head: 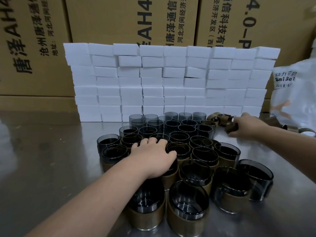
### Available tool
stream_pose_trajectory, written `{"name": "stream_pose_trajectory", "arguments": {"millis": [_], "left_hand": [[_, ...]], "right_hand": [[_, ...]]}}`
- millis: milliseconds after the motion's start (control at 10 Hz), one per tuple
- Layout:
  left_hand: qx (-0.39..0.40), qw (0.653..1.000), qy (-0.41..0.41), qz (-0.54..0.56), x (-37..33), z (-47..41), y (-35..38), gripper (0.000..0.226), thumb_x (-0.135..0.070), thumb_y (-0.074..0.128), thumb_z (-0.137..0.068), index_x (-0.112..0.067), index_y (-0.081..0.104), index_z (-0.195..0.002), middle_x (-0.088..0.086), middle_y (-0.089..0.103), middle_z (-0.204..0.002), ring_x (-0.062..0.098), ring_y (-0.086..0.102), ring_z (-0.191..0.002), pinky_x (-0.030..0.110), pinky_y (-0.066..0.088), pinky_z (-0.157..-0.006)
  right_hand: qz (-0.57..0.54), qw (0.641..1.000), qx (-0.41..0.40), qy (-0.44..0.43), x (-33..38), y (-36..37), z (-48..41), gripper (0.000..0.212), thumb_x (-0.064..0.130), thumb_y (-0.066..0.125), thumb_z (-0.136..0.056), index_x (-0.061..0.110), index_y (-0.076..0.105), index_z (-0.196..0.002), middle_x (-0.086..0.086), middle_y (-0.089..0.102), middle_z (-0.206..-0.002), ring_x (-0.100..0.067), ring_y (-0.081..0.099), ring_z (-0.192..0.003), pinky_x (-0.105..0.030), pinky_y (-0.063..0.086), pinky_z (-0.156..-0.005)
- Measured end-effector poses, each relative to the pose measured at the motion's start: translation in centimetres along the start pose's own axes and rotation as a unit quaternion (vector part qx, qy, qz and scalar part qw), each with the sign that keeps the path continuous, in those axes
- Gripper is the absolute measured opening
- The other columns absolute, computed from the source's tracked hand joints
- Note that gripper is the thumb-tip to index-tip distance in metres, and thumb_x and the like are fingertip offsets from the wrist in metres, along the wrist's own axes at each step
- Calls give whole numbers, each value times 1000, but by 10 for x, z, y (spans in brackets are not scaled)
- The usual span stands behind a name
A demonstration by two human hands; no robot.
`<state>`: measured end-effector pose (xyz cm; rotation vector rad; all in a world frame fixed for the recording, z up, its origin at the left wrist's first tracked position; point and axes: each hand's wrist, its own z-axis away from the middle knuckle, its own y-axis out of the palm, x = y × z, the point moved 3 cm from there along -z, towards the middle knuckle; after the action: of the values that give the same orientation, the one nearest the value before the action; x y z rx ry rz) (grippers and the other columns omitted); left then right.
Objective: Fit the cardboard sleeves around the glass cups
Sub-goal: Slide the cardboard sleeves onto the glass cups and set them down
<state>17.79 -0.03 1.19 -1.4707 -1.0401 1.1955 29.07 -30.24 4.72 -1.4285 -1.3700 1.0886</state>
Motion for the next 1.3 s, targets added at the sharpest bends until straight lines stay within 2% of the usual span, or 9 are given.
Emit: {"name": "stream_pose_trajectory", "arguments": {"millis": [300,400,500,600,700,800,900,1200,1300], "left_hand": [[8,1000,-7,4,-1,0,-1,59,-55,25,-91,-29,22,-144,2,23,-151,24,16,-139,46,11,-111],[7,1000,-7,5,-1,1,-2,59,-55,25,-92,-28,22,-144,3,23,-151,24,16,-139,46,11,-111],[2,1000,-4,6,-1,0,-1,59,-55,26,-91,-29,23,-144,3,24,-150,24,17,-139,46,12,-110],[3,1000,-3,9,-1,0,-1,59,-55,26,-91,-29,23,-144,3,24,-151,24,17,-139,46,12,-110],[3,1000,0,11,0,-1,0,60,-56,26,-91,-28,23,-144,4,24,-150,25,17,-138,47,12,-110],[3,1000,-1,12,0,-1,-1,60,-56,26,-90,-28,23,-144,4,25,-150,26,18,-138,47,12,-110],[-1,1000,-1,12,0,-2,0,60,-55,26,-90,-28,25,-143,4,26,-149,26,19,-137,47,14,-109],[0,1000,2,19,1,-2,1,60,-56,26,-90,-28,23,-144,5,25,-149,26,18,-137,47,13,-109],[0,1000,2,18,1,-3,1,60,-56,26,-90,-28,24,-143,5,25,-149,26,19,-137,48,13,-109]], "right_hand": [[-63,994,-91,-15,46,-32,16,52,53,38,-94,14,52,-63,-4,53,-64,-25,52,-72,-30,30,-51],[-86,994,-57,-21,62,-31,20,48,50,37,-95,15,52,-66,-5,55,-68,-25,52,-74,-31,35,-58],[-146,989,-11,-29,80,-22,19,19,26,45,-97,15,57,-87,-6,56,-82,-26,52,-80,-29,34,-61],[-200,979,4,-48,93,-17,18,24,6,44,-92,13,64,-102,-9,60,-91,-23,50,-78,-25,35,-60],[-199,977,-19,-75,109,-13,18,18,11,46,-92,11,64,-93,3,53,-71,-18,50,-69,-25,33,-53],[-153,984,32,-90,120,-2,16,8,17,50,-91,14,55,-86,-5,59,-83,-23,56,-80,-29,40,-68],[-143,985,-17,-91,125,-1,16,17,17,49,-90,15,60,-103,-11,59,-102,-29,56,-94,-31,43,-75],[-110,991,60,-47,127,-1,8,24,15,42,-91,14,60,-108,-6,57,-90,-24,55,-85,-30,45,-75],[-96,991,76,-51,130,0,9,27,15,39,-92,13,56,-113,-10,61,-107,-26,55,-95,-28,40,-74]]}}
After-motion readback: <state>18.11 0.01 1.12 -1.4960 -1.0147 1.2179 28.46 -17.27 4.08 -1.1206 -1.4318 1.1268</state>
